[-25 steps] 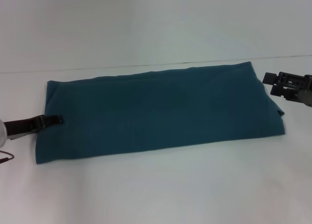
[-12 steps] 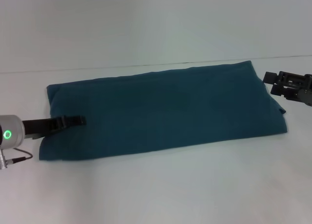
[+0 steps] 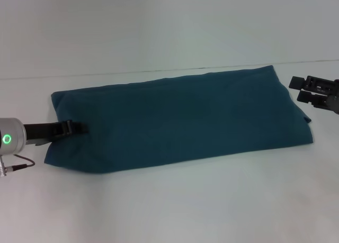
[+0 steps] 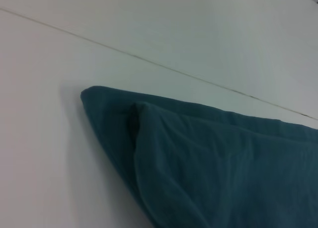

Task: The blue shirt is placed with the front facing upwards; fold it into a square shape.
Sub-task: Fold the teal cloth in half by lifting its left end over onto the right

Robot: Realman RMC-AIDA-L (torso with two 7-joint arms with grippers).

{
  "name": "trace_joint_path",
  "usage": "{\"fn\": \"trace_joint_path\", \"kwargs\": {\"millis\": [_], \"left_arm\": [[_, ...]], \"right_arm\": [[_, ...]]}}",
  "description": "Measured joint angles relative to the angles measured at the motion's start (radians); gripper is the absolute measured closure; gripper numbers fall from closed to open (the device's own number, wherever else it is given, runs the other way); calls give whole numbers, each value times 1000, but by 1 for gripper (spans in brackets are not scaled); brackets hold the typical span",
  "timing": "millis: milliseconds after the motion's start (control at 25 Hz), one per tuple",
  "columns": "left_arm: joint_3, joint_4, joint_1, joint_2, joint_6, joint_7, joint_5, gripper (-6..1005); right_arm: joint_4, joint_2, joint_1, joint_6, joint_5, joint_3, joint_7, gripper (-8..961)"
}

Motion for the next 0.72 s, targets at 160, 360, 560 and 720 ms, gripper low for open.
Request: {"fn": "trace_joint_path", "kwargs": {"millis": [160,360,560,720], "left_arm": [[0,-2,-3,0,0,3,0,633],[3,-3,-5,0,-3,7,2,817],[8,5,-3,-1,-2,11,0,891],[-1,54,21,-12,56,99,-76,921]], "right_arm": [[0,0,1,0,-1,0,0,158],[0,0,2,0,1,0,-1,158],[0,0,2,0,3,0,0,158],[0,0,2,2,3,0,1,158]]}}
